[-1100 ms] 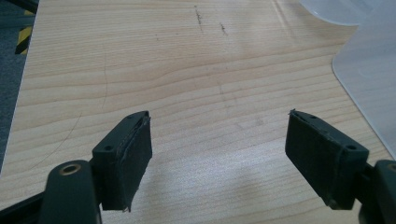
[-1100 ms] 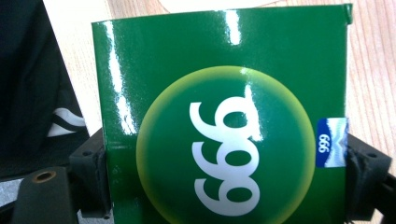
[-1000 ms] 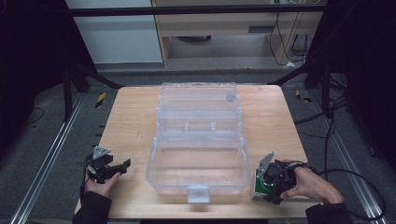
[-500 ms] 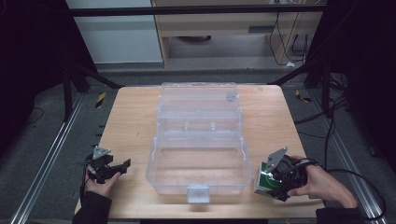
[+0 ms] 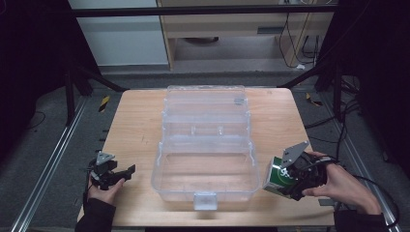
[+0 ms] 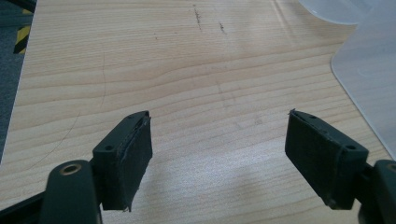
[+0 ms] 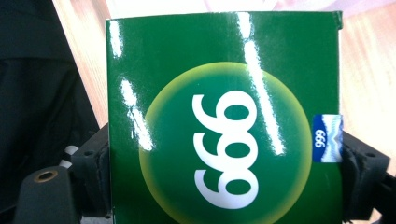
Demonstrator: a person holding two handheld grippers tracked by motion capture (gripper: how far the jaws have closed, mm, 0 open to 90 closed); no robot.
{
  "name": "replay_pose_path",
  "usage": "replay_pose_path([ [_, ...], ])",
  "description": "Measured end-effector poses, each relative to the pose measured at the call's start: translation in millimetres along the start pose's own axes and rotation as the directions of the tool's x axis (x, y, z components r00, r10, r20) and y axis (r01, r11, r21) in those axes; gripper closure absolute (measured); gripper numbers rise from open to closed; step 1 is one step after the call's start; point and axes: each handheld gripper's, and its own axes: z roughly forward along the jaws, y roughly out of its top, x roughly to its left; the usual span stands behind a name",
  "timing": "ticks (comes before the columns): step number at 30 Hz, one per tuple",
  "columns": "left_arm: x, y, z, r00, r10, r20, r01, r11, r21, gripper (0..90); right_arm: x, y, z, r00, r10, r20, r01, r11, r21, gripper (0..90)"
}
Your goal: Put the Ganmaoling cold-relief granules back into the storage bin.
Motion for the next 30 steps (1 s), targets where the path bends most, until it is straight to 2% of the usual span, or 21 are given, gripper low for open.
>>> replay_pose_path([
  [8, 0.1, 0.1, 0.0, 1.0000, 0.001, 0.000, -0.001, 1.0000, 0.000, 22.5, -0.4, 18.2, -17.7, 0.9996, -0.018, 0.023, 0.018, 1.000, -0.019, 15.5],
  [14, 0.3, 0.2, -0.1, 1.0000, 0.001, 0.001, -0.001, 1.0000, 0.000, 22.5, 0.2, 34.1, -25.0, 0.9985, -0.046, 0.030, 0.047, 0.998, -0.032, 15.5],
  [17, 0.5, 0.3, -0.3, 1.0000, -0.001, 0.000, 0.001, 1.0000, -0.001, 22.5, 0.8, 48.9, -27.1, 0.9968, -0.074, 0.031, 0.075, 0.996, -0.042, 15.5],
  [23, 0.6, 0.3, -0.4, 1.0000, -0.001, 0.001, 0.001, 1.0000, -0.001, 22.6, 2.3, 67.6, -23.2, 0.9951, -0.096, 0.023, 0.097, 0.993, -0.065, 15.5],
  [30, 0.8, 0.3, -0.6, 1.0000, 0.001, 0.000, -0.001, 1.0000, -0.003, 22.6, 3.2, 90.8, -5.3, 0.9933, -0.116, -0.001, 0.115, 0.990, -0.086, 15.4],
])
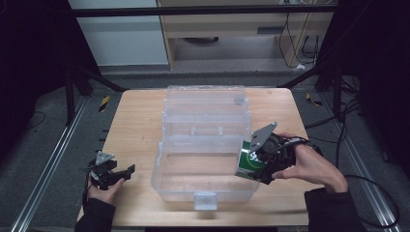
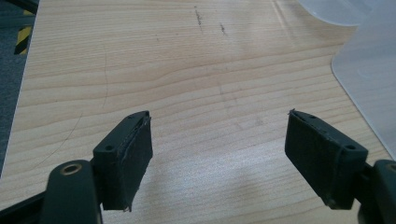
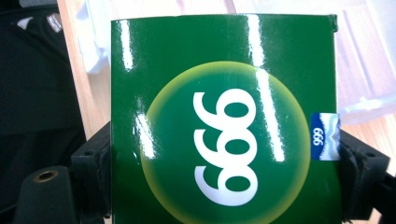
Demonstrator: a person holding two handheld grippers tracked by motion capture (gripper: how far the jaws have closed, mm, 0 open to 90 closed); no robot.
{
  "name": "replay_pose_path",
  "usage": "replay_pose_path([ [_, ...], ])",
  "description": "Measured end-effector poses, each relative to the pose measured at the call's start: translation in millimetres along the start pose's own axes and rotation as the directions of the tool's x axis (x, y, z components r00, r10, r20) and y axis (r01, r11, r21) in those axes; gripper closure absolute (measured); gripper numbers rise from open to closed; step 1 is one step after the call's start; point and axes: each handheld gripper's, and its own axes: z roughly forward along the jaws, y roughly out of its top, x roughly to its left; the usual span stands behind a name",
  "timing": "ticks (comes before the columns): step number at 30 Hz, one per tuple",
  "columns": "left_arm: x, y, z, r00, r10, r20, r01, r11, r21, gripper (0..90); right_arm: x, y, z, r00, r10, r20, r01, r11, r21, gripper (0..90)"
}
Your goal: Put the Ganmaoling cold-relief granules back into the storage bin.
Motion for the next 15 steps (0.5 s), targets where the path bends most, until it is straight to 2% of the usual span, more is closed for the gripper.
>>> replay_pose_path([
  [11, -0.2, 0.1, -0.1, 1.0000, 0.001, 0.001, -0.001, 1.0000, 0.000, 22.7, 1.9, 13.7, 27.2, 0.9994, -0.027, -0.023, 0.026, 1.000, -0.002, 15.4],
  [15, 0.0, 0.1, -0.1, 1.0000, -0.001, 0.001, 0.001, 1.0000, -0.002, 22.7, 3.9, 15.2, 35.6, 0.9987, -0.039, -0.033, 0.039, 0.999, 0.019, 15.4],
])
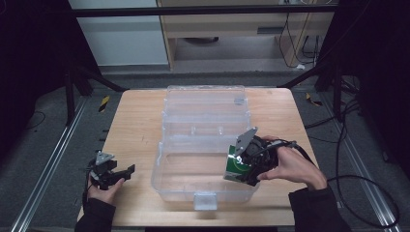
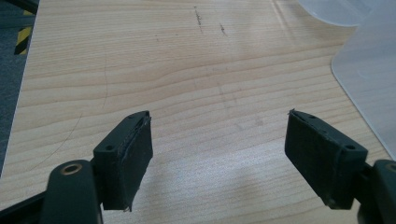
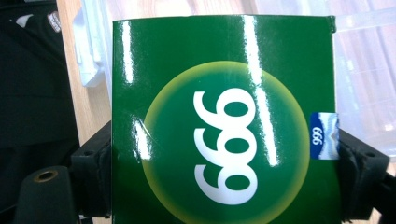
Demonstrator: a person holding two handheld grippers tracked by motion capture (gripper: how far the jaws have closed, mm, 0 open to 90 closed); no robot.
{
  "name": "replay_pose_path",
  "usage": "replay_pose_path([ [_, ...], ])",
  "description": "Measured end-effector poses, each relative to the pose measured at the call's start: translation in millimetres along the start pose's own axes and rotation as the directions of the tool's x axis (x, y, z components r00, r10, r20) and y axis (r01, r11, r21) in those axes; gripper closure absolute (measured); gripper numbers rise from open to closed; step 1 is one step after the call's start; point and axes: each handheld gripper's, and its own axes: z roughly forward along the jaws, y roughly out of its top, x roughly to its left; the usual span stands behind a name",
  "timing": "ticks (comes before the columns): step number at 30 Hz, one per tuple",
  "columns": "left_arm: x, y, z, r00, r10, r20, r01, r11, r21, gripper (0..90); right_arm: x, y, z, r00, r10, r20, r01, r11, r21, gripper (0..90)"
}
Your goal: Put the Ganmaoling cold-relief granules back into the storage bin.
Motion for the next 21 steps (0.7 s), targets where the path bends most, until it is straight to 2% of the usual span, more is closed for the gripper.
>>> replay_pose_path([
  [3, 0.0, 0.0, 0.0, 1.0000, 0.000, 0.000, 0.000, 1.0000, 0.000, 22.7, 0.7, -1.3, 6.9, 0.9999, 0.003, -0.012, -0.003, 1.000, 0.011, 15.5],
  [5, 0.0, 0.0, 0.0, 1.0000, 0.000, 0.000, 0.000, 1.0000, 0.000, 22.7, 1.7, -2.2, 11.4, 0.9999, -0.014, -0.006, 0.014, 1.000, 0.025, 15.5],
  [11, 0.3, 0.0, -0.1, 1.0000, 0.000, 0.000, 0.000, 1.0000, 0.000, 22.7, 3.3, -6.8, 22.5, 0.9996, 0.005, -0.028, -0.004, 0.999, 0.041, 15.5],
  [18, 0.5, 0.0, -1.2, 1.0000, -0.001, -0.001, 0.001, 1.0000, -0.005, 22.7, 6.1, -7.0, 33.3, 0.9991, -0.026, -0.032, 0.028, 0.996, 0.082, 15.5],
  [21, 0.8, 0.0, -1.0, 1.0000, 0.002, -0.002, -0.002, 1.0000, -0.004, 22.8, 5.6, -10.9, 39.6, 0.9992, -0.009, -0.040, 0.012, 0.997, 0.081, 15.5],
])
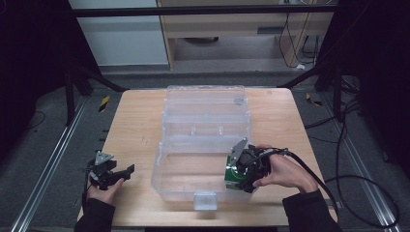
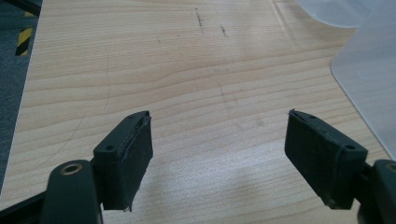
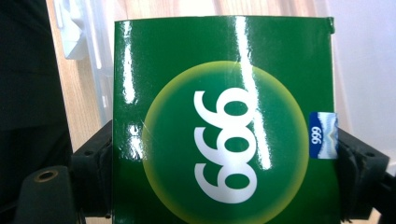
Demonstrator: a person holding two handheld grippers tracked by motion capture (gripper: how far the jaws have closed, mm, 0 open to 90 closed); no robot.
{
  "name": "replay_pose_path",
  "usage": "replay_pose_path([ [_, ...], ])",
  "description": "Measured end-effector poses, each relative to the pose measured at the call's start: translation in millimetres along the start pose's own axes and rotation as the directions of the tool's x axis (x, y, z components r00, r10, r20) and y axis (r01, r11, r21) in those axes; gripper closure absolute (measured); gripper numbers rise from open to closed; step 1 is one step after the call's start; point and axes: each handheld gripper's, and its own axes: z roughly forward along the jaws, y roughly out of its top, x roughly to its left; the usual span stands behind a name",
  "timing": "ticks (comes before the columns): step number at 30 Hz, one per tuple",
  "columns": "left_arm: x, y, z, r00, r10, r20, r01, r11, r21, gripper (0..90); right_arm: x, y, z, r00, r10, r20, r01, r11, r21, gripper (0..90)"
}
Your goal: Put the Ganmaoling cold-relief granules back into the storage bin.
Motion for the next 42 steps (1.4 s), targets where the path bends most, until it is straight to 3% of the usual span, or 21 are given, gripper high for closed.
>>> replay_pose_path([
  [5, -0.5, 0.1, 0.1, 1.0000, 0.000, 0.001, 0.000, 1.0000, 0.002, 22.8, -0.1, -6.3, 7.0, 0.9999, 0.014, -0.006, -0.014, 1.000, -0.012, 15.6],
  [8, -0.5, 0.1, 0.1, 1.0000, -0.001, 0.001, 0.001, 1.0000, 0.002, 22.8, -2.4, -9.5, 10.1, 0.9984, 0.047, -0.031, -0.048, 0.999, -0.022, 15.4],
  [18, -0.7, 0.1, 0.6, 1.0000, 0.001, 0.002, -0.001, 1.0000, 0.006, 22.9, -3.5, -14.8, 10.9, 0.9978, 0.055, -0.036, -0.057, 0.996, -0.061, 14.6],
  [26, -0.6, 0.0, 0.5, 1.0000, 0.000, 0.003, 0.000, 1.0000, 0.006, 22.9, -4.5, -14.3, 11.1, 0.9967, 0.069, -0.044, -0.071, 0.996, -0.046, 13.6],
  [32, -0.8, 0.1, 0.6, 1.0000, 0.001, 0.003, -0.001, 1.0000, 0.006, 22.9, -4.7, -14.4, 5.3, 0.9970, 0.070, -0.032, -0.071, 0.996, -0.056, 12.6],
  [38, -0.7, 0.1, 0.5, 1.0000, 0.000, 0.003, 0.000, 1.0000, 0.006, 22.9, -5.2, -15.6, -3.8, 0.9972, 0.075, -0.006, -0.075, 0.992, -0.104, 12.3],
  [42, -0.6, 0.0, 0.2, 1.0000, 0.000, 0.002, 0.000, 1.0000, 0.005, 22.9, -7.3, -22.7, -20.7, 0.9907, 0.124, 0.057, -0.112, 0.978, -0.174, 9.7],
])
